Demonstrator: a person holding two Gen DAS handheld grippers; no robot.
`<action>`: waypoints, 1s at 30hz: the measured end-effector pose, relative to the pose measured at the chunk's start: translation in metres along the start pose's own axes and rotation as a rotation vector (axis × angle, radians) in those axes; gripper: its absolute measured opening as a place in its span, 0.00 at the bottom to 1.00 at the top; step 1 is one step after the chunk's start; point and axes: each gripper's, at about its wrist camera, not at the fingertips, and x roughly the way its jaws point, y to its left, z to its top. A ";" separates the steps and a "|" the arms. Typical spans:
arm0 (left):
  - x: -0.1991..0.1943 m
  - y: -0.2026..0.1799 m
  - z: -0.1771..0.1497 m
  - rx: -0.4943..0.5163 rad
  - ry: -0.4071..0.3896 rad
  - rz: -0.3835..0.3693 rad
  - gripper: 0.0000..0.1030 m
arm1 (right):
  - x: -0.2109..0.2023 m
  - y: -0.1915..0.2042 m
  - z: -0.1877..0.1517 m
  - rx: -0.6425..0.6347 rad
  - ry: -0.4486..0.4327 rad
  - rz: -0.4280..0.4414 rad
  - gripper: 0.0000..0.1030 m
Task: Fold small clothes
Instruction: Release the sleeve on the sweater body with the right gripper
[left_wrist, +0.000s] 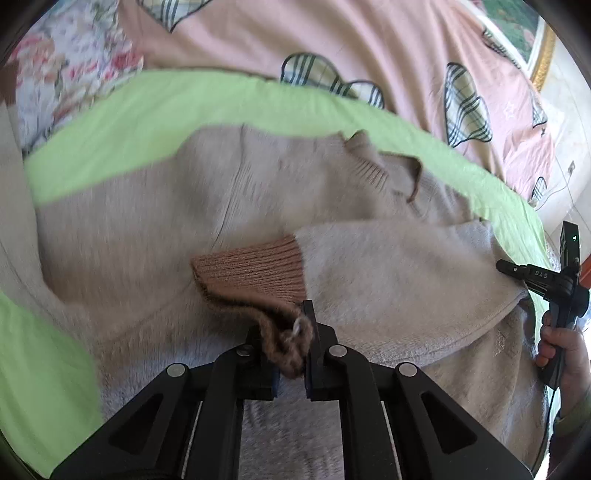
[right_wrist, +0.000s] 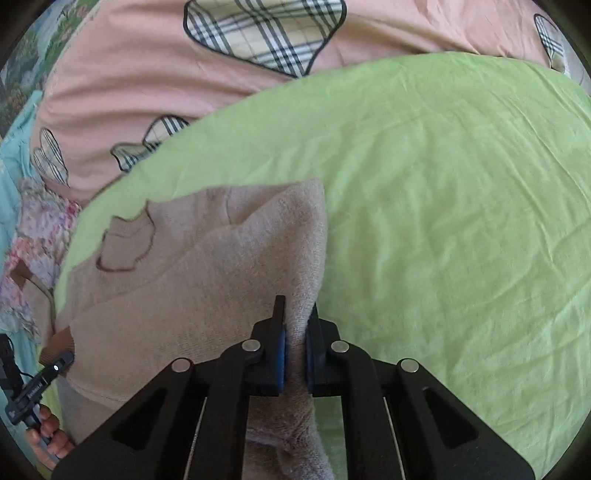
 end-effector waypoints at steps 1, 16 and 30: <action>-0.005 0.005 -0.002 -0.014 -0.004 -0.003 0.12 | 0.002 0.000 -0.001 -0.001 0.007 -0.007 0.09; -0.086 0.095 0.003 -0.142 -0.131 0.145 0.60 | -0.072 0.061 -0.085 0.009 0.000 0.258 0.50; -0.097 0.246 0.089 -0.390 -0.211 0.458 0.81 | -0.060 0.098 -0.137 -0.018 0.118 0.327 0.55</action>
